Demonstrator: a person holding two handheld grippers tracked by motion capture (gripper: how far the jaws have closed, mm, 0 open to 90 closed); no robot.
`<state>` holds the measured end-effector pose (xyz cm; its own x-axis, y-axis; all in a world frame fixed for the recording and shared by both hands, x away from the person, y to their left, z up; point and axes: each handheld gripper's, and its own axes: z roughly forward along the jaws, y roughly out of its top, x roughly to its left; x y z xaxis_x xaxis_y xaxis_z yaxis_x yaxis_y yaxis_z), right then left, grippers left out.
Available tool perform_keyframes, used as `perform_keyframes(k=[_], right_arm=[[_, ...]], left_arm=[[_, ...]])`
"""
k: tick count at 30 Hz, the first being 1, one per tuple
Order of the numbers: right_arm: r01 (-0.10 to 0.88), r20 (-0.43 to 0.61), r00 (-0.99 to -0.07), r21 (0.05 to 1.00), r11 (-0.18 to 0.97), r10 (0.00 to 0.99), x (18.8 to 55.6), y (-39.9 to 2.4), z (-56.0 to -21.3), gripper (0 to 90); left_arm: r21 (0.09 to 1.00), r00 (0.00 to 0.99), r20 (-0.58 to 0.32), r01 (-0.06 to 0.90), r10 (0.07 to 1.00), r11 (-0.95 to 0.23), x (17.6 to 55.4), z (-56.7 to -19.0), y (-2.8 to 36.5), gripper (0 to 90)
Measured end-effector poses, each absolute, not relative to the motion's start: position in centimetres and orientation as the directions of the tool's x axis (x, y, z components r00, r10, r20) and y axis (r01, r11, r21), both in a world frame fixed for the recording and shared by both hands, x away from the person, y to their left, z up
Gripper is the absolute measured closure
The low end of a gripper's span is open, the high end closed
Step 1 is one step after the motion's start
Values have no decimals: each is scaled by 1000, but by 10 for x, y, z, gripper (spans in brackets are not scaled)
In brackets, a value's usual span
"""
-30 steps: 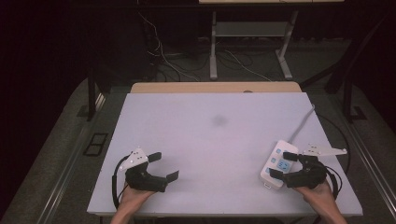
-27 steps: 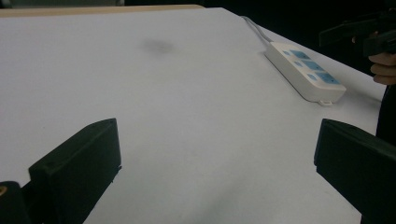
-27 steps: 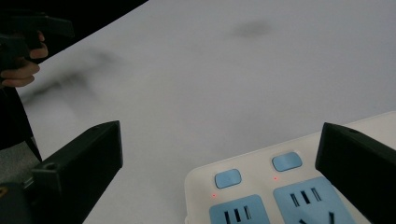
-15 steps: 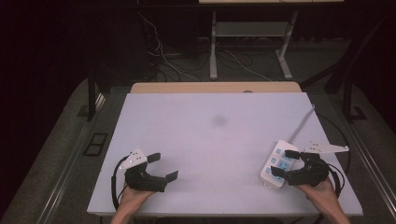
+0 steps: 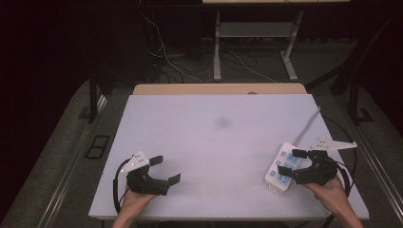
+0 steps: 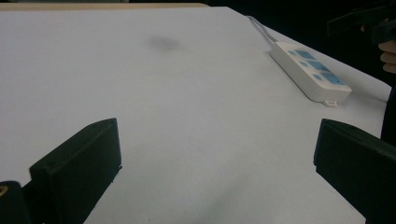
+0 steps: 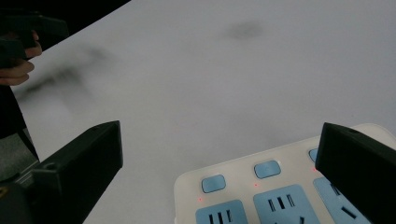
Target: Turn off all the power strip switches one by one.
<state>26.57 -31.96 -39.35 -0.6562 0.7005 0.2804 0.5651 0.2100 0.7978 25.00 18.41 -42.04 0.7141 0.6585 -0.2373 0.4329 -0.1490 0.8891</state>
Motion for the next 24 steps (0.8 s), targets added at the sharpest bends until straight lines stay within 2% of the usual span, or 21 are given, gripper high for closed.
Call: perform_keyframes(k=[24], right_arm=[[574,200,-740,686,448,642,284,-311,-384,6]], left_arm=[[887,711,-241,437,661,-147,249,-421,184,0]])
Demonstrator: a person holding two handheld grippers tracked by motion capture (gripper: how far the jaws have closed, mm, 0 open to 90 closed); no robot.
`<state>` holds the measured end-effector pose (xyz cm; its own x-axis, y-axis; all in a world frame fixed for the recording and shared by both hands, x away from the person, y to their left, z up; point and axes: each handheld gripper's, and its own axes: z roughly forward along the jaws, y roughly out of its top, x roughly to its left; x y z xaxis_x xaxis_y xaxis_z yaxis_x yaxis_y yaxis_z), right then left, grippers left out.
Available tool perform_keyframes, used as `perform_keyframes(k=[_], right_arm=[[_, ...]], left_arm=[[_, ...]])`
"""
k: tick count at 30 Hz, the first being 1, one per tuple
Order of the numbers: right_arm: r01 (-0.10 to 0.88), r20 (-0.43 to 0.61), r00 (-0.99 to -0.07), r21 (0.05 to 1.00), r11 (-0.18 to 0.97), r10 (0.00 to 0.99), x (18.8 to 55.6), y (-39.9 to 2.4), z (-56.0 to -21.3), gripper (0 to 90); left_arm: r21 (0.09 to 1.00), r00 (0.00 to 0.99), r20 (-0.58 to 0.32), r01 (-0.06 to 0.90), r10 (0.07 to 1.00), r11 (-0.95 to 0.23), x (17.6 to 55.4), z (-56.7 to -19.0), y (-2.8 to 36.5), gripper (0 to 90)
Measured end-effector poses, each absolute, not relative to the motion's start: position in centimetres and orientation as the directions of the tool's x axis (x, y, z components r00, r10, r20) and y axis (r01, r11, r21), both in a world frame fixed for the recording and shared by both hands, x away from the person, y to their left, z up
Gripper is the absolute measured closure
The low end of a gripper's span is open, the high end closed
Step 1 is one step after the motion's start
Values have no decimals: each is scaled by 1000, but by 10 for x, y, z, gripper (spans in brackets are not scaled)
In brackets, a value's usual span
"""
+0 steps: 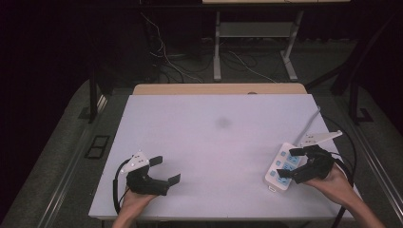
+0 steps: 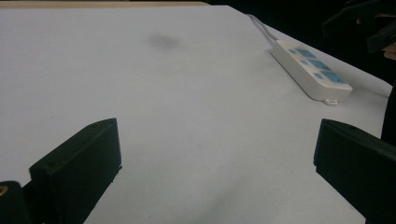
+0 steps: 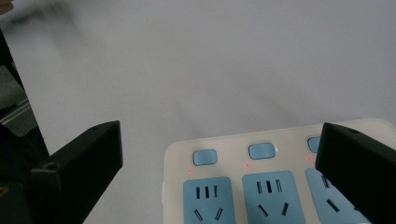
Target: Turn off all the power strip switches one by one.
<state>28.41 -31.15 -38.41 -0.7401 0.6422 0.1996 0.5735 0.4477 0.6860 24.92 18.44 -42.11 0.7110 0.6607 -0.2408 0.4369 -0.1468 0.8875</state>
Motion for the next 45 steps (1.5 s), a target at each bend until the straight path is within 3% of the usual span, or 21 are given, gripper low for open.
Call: perform_keyframes(k=[11,13,22,31,34,36,43,45], right_arm=[[577,179,-767,613,540,616,291,-308,-382,14],[557,189,-798,595,580,573,293,-308,-380,193],[589,190,-784,527,613,590,300,-304,-378,281],[615,216,-774,484,623,596,304,-301,-384,600],[624,224,-767,479,618,601,306,-302,-385,645],[621,233,-770,489,613,594,306,-303,-386,745],[619,234,-767,516,592,598,307,-303,-389,897],[619,230,-766,513,594,600,307,-302,-390,898]], left_arm=[[889,711,-239,435,661,-146,249,-421,185,0],[889,711,-237,433,662,-147,249,-421,185,0],[890,710,-225,428,667,-155,248,-421,184,0],[894,709,-219,421,670,-154,248,-421,184,0],[895,707,-221,420,672,-147,248,-421,185,0],[896,705,-222,420,673,-145,248,-421,185,0],[895,704,-225,423,673,-143,248,-421,186,0],[895,705,-226,423,673,-143,248,-421,186,0]])
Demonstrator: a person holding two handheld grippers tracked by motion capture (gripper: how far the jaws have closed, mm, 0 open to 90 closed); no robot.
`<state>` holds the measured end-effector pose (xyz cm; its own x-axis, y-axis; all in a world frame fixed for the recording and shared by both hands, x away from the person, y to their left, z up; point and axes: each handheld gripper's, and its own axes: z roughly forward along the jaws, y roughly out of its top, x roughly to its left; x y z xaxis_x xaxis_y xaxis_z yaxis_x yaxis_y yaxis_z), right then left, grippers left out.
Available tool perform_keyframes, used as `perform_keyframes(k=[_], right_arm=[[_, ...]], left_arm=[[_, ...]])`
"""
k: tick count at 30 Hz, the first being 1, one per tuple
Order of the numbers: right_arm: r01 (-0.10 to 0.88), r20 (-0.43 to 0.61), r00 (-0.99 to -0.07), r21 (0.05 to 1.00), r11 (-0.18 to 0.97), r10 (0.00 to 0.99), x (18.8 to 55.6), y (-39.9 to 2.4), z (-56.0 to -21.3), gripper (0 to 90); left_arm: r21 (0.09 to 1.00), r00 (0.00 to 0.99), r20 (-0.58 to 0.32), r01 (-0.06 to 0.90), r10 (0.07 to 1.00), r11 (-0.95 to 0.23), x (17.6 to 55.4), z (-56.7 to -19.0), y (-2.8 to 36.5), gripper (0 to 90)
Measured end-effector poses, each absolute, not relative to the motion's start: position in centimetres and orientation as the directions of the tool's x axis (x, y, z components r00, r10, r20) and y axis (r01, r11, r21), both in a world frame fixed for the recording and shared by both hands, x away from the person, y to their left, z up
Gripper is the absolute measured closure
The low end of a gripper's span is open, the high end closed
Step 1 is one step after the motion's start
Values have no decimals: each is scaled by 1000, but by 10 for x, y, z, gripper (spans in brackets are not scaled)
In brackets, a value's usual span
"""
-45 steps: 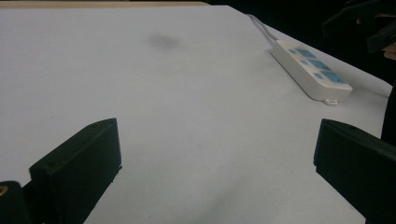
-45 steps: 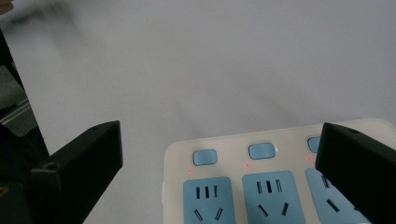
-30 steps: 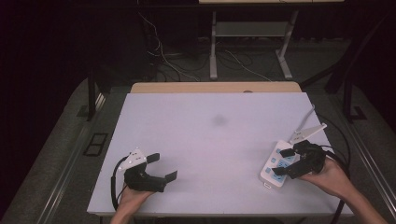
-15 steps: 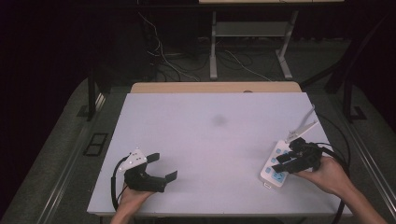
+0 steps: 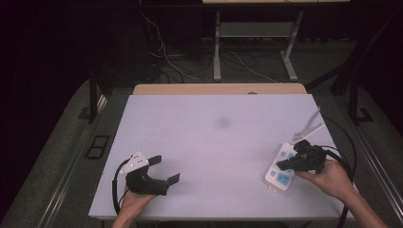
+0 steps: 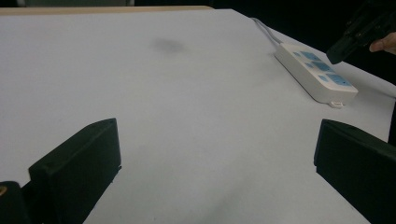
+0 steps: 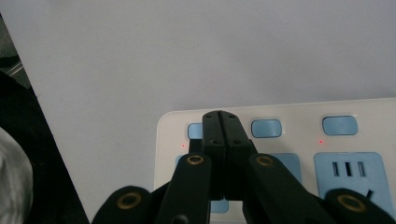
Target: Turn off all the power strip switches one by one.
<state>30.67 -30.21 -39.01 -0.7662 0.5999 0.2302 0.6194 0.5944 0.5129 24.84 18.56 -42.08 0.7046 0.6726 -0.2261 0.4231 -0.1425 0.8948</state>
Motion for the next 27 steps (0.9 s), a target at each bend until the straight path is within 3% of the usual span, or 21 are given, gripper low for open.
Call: perform_keyframes(k=[27], right_arm=[[616,251,-774,511,599,581,309,-288,-408,899]], left_arm=[[893,711,-222,423,667,-154,249,-421,185,0]])
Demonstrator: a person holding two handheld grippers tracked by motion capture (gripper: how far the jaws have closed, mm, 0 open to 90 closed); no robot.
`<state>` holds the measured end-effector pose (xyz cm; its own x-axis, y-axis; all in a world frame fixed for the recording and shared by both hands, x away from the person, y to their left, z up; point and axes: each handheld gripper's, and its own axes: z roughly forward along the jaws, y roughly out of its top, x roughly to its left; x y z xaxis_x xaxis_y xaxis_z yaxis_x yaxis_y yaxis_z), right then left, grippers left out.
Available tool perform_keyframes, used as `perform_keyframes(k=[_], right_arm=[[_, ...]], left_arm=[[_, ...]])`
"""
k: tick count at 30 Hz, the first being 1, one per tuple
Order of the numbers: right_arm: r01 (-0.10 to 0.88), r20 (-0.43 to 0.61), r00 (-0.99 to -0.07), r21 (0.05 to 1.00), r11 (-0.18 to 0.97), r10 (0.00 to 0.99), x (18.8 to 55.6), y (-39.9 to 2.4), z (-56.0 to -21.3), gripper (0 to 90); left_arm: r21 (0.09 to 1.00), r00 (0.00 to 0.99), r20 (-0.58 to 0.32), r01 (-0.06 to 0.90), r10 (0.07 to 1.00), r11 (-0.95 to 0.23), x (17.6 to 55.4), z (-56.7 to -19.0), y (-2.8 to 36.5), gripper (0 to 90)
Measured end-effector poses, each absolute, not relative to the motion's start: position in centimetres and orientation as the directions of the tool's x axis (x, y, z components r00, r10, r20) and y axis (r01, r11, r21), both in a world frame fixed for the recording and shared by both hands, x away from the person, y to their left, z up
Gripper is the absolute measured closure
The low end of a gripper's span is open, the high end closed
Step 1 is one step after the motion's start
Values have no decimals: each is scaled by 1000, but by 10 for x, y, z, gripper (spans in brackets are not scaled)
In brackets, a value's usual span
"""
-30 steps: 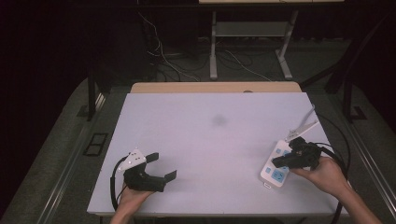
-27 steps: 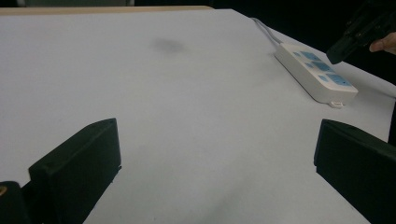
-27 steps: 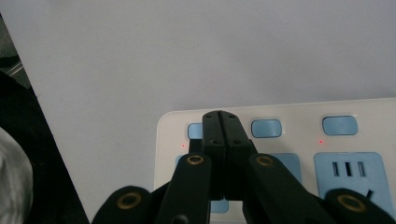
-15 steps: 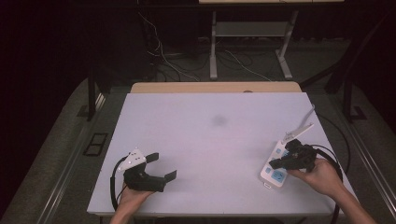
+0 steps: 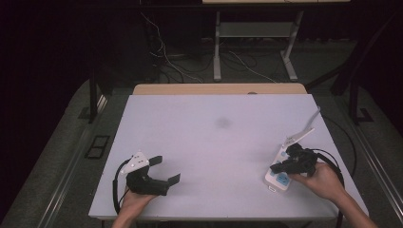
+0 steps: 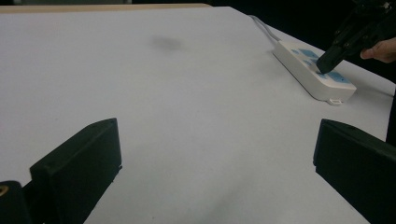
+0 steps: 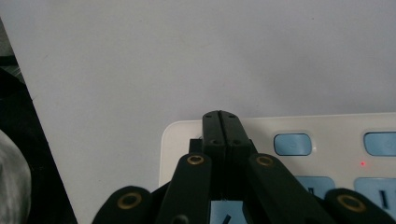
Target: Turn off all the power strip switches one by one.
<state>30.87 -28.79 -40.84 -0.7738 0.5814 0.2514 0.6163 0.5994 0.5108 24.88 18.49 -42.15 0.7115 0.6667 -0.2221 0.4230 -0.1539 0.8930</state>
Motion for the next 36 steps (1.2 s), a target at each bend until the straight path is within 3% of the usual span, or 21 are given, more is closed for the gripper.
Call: perform_keyframes(k=[22,36], right_arm=[[647,307,-753,506,570,583,310,-289,-412,898],[623,286,-774,497,603,564,308,-282,-412,900]], left_arm=[[893,711,-223,423,667,-152,249,-421,185,0],[893,708,-224,424,670,-149,248,-421,186,0]])
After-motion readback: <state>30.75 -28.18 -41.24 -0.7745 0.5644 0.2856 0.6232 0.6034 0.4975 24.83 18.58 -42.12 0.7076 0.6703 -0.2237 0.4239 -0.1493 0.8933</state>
